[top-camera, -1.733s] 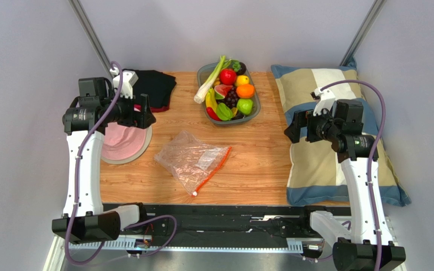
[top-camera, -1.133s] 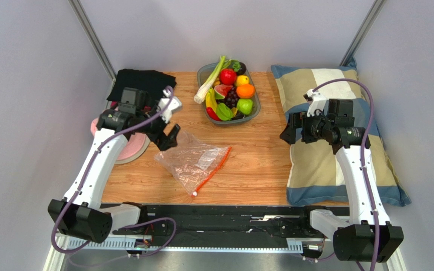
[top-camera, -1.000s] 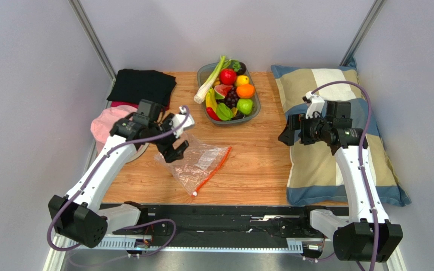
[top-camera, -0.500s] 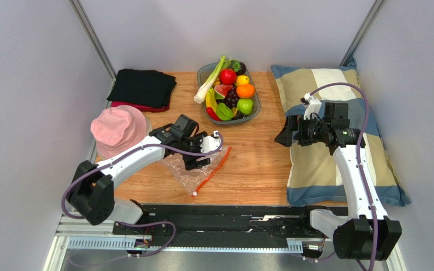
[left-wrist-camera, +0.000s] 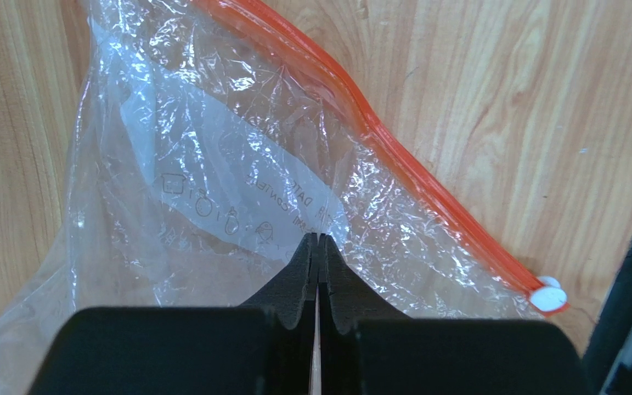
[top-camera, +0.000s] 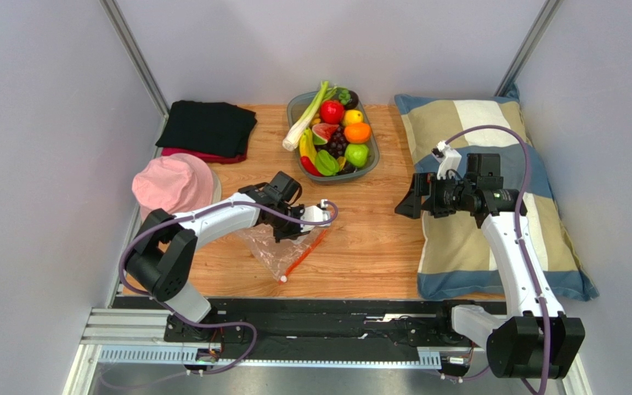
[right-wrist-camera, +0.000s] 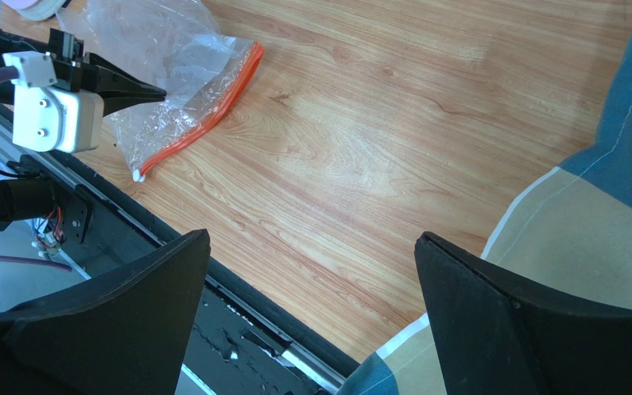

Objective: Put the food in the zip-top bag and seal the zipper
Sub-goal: Pick up the zipper food storage bag at the center of the board, then open the zipper of the food storage bag.

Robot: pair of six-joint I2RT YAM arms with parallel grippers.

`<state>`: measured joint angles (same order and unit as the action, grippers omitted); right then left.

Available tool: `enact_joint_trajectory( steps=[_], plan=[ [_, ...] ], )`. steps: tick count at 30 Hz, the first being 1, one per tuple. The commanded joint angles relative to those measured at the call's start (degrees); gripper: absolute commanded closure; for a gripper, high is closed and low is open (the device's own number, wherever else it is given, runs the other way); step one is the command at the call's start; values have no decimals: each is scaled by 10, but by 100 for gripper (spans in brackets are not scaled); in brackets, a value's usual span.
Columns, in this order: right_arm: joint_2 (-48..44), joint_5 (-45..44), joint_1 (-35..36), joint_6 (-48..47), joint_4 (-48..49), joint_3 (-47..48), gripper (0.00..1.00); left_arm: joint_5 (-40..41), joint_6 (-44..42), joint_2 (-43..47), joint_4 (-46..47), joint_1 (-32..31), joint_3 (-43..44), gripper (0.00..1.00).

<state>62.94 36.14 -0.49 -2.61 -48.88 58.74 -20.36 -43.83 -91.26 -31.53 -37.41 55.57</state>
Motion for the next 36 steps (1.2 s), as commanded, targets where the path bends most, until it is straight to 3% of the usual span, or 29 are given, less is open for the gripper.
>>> enact_joint_trajectory(
  steps=[1, 8, 13, 20, 36],
  plan=[
    [-14, 25, 2, 44, 41, -14, 0, -79, 55, 75, -29, 6, 28, 100],
    [-9, 72, 37, 187, 137, -42, 1, -151, 231, 223, 2, 47, 19, 100],
    [-2, 82, 92, 311, 234, -40, 5, -161, 292, 274, 16, 53, 14, 100],
    [28, 86, 148, 401, 295, -35, 13, -151, 363, 305, 47, 55, 21, 100],
    [141, 87, 254, 421, 349, 24, 37, -135, 394, 297, 85, 54, 22, 100]
  ],
)
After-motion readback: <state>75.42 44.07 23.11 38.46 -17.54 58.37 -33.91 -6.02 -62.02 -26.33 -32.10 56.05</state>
